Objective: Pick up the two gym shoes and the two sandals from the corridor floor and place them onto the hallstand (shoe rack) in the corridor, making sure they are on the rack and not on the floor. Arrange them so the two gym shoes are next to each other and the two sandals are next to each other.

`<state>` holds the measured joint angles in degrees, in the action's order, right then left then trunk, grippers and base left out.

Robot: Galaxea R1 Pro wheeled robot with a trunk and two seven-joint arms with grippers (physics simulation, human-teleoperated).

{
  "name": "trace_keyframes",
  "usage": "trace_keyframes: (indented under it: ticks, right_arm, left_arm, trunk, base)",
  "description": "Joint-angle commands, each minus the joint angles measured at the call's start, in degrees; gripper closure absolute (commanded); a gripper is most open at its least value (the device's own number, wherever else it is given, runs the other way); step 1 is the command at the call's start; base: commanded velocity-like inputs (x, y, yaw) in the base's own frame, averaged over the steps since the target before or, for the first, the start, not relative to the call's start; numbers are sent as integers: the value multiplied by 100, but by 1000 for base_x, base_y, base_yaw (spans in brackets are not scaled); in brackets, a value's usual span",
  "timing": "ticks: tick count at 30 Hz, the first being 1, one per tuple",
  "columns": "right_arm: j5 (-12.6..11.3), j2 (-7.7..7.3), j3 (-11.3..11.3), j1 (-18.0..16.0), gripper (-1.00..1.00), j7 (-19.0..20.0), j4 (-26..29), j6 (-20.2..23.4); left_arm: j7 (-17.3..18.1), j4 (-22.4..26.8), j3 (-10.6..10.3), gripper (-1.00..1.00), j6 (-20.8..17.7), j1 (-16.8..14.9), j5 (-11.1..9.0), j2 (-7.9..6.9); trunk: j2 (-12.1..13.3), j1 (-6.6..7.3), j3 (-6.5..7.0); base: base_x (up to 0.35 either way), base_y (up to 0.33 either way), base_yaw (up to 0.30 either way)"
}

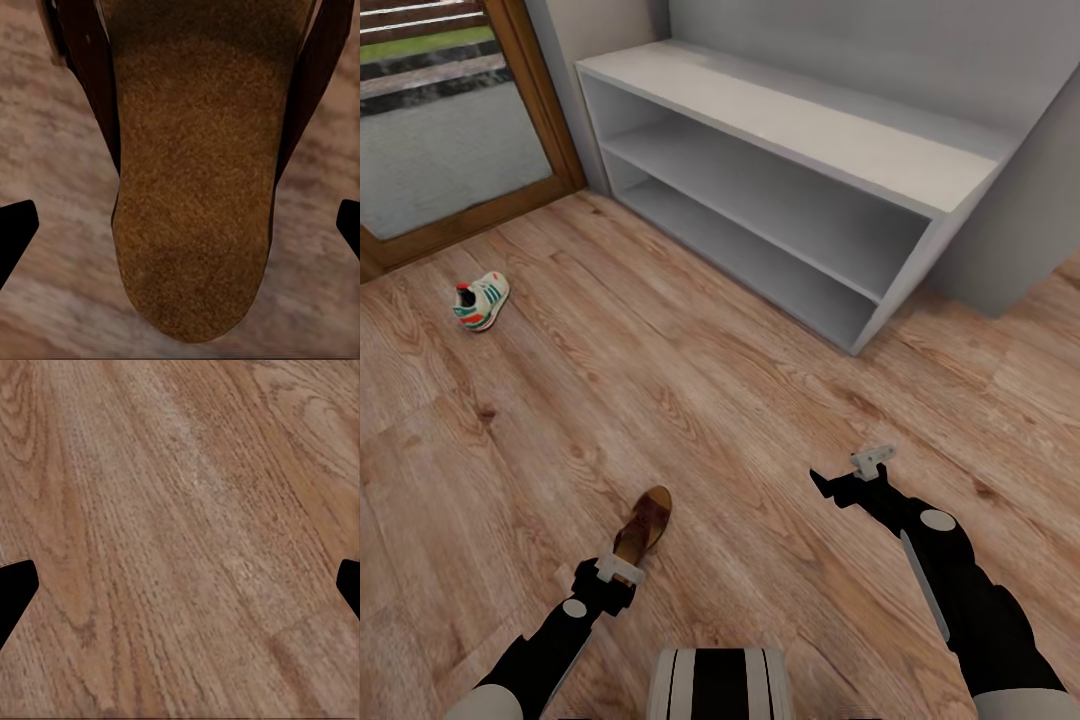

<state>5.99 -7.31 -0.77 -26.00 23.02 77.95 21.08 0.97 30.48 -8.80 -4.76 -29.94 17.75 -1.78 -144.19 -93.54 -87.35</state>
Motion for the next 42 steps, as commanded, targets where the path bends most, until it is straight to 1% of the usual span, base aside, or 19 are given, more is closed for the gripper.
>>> trace_keyframes:
  ticks: [1,6,12,18,23,36,40,42]
  right_arm:
    - [58,1,-9,-4,-100,45,9,19]
    - [57,1,-10,-2,-100,45,10,19]
    - [59,1,-10,-3,-100,45,10,19]
    - [60,1,-11,-3,-100,45,10,19]
    - [61,1,-11,-4,-100,45,10,19]
    - [61,1,-11,-3,-100,45,10,19]
    - [61,1,-11,-3,-100,45,10,19]
    - [61,1,-11,-3,-100,45,10,19]
  left_arm:
    - [9,17,-16,-100,-35,-1,60,-7]
    - [7,19,-16,-100,-36,-2,61,-13]
    - [1,19,-15,-100,-37,-3,62,-27]
    - [0,19,-10,-100,-35,-3,62,-42]
    - [0,19,-1,-100,-41,-3,62,-53]
    - [0,19,13,-100,-42,-3,63,-54]
    - [0,19,18,-100,-42,-3,62,-58]
    - [1,19,18,-100,-42,-3,64,-58]
  trunk:
    - [-3,-1,-27]
    - [-10,-14,-157]
    - [-10,-14,-195]
    - [-10,-14,-204]
    - [-16,-27,-319]
    - [-16,-27,-364]
    - [-22,-37,-455]
    - [-22,-37,-455]
  base:
    - [0,0,0]
    - [0,0,0]
    - [0,0,0]
    - [0,0,0]
    - [0,0,7]
    - [0,0,77]
    - [0,0,11]
    - [0,0,3]
